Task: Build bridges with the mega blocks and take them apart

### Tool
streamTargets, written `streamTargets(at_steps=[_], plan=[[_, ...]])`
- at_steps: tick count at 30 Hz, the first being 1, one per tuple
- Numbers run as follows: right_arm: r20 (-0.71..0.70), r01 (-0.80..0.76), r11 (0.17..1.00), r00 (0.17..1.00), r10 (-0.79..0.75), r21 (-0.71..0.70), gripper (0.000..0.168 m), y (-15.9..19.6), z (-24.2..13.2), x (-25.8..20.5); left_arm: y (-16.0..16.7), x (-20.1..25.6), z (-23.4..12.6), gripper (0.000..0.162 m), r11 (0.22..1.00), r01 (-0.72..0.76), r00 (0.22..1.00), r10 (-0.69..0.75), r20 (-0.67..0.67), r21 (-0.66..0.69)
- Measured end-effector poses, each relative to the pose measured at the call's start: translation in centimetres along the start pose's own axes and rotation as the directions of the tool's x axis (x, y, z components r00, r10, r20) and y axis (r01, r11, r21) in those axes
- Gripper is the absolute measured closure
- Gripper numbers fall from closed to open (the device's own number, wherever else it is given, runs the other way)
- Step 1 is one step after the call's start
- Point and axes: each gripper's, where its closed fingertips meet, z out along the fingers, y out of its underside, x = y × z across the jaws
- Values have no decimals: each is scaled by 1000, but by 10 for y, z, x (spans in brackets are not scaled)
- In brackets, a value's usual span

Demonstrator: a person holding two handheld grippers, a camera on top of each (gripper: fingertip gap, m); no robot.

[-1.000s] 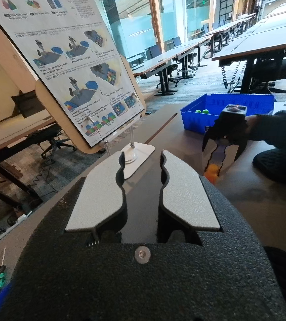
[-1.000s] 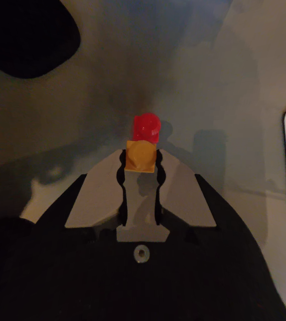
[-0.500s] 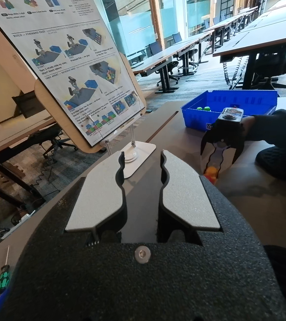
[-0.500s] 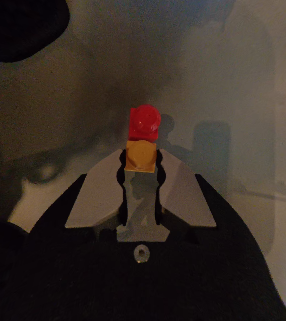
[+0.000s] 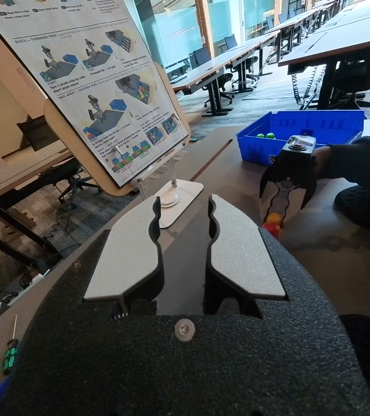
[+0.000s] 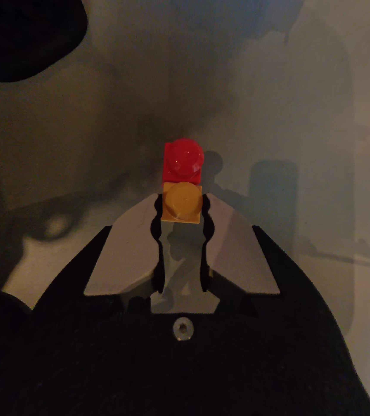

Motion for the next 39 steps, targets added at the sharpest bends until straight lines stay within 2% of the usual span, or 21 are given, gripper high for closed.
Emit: streamTargets(at_steps=[28, 33, 39], plan=[[25, 12, 1000, 1000, -12, 18, 134, -2, 2, -1, 8, -5, -2, 121, 1000, 3, 1000, -3, 10, -23], [34, 16, 1000, 999, -16, -1, 127, 0, 4, -4, 9, -3, -1, 121, 999, -8, 1000, 8, 4, -31], [7, -10, 999, 1000, 10, 51, 117, -9, -8, -1, 13, -7, -2, 121, 999, 2, 1000, -1, 18, -49]])
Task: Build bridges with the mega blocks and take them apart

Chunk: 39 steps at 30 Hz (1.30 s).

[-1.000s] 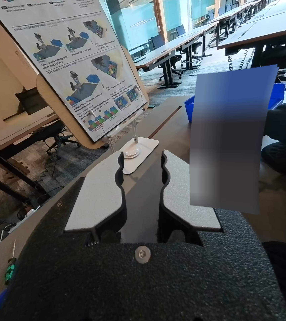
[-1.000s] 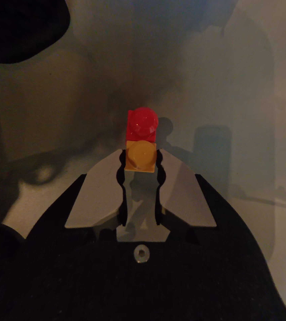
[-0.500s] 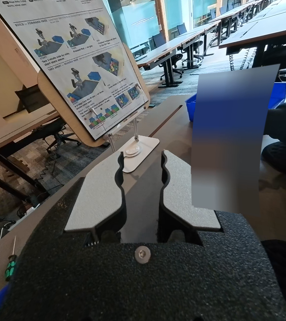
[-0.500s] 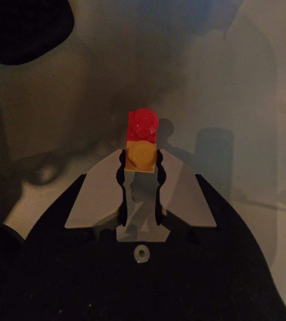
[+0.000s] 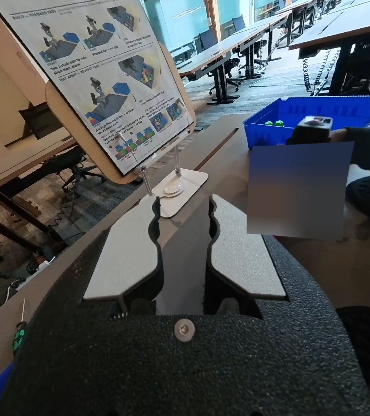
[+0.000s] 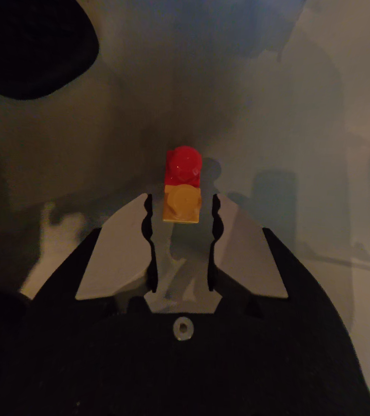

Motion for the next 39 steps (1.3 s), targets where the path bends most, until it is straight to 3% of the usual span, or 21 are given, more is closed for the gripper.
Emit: streamTargets(at_steps=[6, 10, 15, 19, 21, 25, 29, 34, 39], plan=[[-86, -6, 998, 996, 11, 55, 108, -23, -33, 7, 16, -14, -8, 118, 996, 40, 997, -35, 75, -74], [-198, 15, 991, 980, 12, 134, 107, -64, -70, 22, 42, -41, -33, 117, 977, 95, 967, -44, 250, -192], [-331, 93, 978, 943, -26, 189, 106, -121, -119, 39, 100, -83, -96, 115, 899, 297, 841, -87, 534, -321], [-411, 152, 946, 911, -22, 286, 107, -150, -144, 43, 147, -90, -131, 115, 814, 458, 768, -159, 621, -358], [-394, 167, 921, 919, -16, 352, 108, -155, -145, 37, 171, -84, -139, 112, 762, 481, 782, -148, 606, -434], [-351, 151, 922, 936, -18, 356, 108, -142, -139, 33, 217, -71, -135, 108, 669, 485, 838, -171, 519, -563], [-368, 116, 926, 930, 27, 360, 110, -132, -142, 45, 248, -80, -139, 107, 600, 509, 825, -135, 549, -617], [-374, 111, 930, 927, 31, 352, 111, -128, -141, 48, 263, -80, -128, 104, 604, 504, 840, -176, 513, -618], [-368, 125, 933, 930, 8, 337, 111, -129, -137, 45, 283, -82, -127, 106, 557, 520, 835, -172, 523, -648]])
